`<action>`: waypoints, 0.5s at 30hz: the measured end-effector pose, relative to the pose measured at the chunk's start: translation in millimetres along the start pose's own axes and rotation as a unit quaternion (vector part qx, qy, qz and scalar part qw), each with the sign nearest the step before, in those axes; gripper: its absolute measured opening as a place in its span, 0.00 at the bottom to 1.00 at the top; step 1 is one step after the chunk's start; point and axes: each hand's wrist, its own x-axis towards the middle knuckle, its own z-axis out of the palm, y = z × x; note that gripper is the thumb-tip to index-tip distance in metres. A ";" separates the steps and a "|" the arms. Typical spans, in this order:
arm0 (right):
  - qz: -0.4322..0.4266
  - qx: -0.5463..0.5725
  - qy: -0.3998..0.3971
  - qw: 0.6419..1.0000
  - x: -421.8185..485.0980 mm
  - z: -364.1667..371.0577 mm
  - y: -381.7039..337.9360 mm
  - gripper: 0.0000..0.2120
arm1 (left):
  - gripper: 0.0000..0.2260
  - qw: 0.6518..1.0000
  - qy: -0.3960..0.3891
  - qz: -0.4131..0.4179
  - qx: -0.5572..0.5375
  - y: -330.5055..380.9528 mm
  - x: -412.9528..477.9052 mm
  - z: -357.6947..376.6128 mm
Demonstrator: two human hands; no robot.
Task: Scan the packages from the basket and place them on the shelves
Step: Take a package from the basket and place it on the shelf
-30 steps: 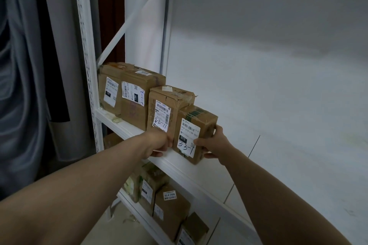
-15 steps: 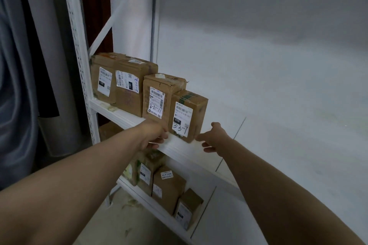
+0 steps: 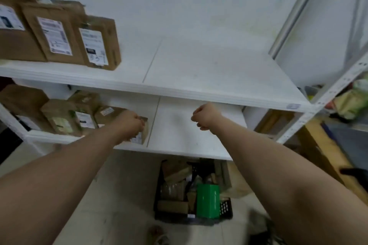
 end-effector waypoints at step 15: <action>0.255 0.016 0.058 0.965 -121.7 -66.4 304.2 0.10 | 0.04 0.962 -0.243 0.016 0.125 -10.0 -69.3 248.4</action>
